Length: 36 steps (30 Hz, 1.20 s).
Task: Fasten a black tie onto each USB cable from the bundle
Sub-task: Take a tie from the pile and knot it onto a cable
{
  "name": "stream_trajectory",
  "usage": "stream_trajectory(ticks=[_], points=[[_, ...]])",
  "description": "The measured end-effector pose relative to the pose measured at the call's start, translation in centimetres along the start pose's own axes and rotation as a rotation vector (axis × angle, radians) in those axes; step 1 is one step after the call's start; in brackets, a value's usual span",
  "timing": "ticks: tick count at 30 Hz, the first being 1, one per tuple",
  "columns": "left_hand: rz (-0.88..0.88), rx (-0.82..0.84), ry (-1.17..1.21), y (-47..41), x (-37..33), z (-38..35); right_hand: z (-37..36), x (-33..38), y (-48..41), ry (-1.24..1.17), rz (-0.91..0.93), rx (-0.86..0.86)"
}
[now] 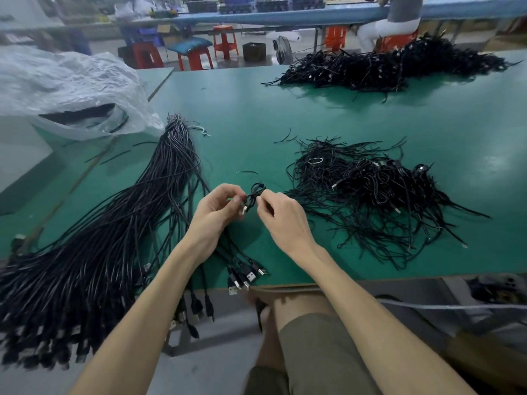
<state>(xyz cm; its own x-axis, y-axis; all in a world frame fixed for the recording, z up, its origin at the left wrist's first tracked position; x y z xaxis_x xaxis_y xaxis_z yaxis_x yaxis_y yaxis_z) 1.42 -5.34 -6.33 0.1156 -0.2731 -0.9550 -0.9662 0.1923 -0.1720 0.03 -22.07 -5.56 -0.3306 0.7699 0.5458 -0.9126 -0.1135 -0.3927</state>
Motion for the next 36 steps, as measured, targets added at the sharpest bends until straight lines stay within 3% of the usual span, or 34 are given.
stream_trajectory(ticks=[6, 16, 23, 30, 36], points=[[0.003, 0.113, -0.016, -0.2, 0.1, 0.3, 0.0, -0.1, 0.1, -0.037, 0.001, 0.03], [-0.023, 0.124, -0.09, 0.1, -0.5, -0.3, -0.2, 0.0, 0.1, -0.072, 0.035, 0.064], [-0.073, -0.061, -0.23, 0.0, -0.3, -1.0, -0.1, 0.4, 0.1, -0.07, 0.081, 0.058], [-0.149, -0.106, -0.443, -0.3, -0.4, -1.3, -0.2, 0.8, 0.3, 0.016, 0.136, 0.075], [-0.136, -0.132, -0.71, 0.2, -0.2, -1.9, 0.0, 1.7, 0.6, 0.092, 0.222, -0.005]])
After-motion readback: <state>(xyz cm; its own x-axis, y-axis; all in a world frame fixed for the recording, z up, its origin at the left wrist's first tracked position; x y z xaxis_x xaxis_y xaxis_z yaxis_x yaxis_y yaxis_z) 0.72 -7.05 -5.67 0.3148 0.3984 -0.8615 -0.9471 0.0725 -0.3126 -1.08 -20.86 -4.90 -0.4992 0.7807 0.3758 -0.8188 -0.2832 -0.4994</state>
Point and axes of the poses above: each hand's wrist, its own y-axis away from the middle knuckle, its own z-axis out of the back of the hand, x = y × z, the point moved 2 cm from there along -y, towards the middle knuckle, and after that the axes turned 9 degrees about y, right-handed, at the moved point
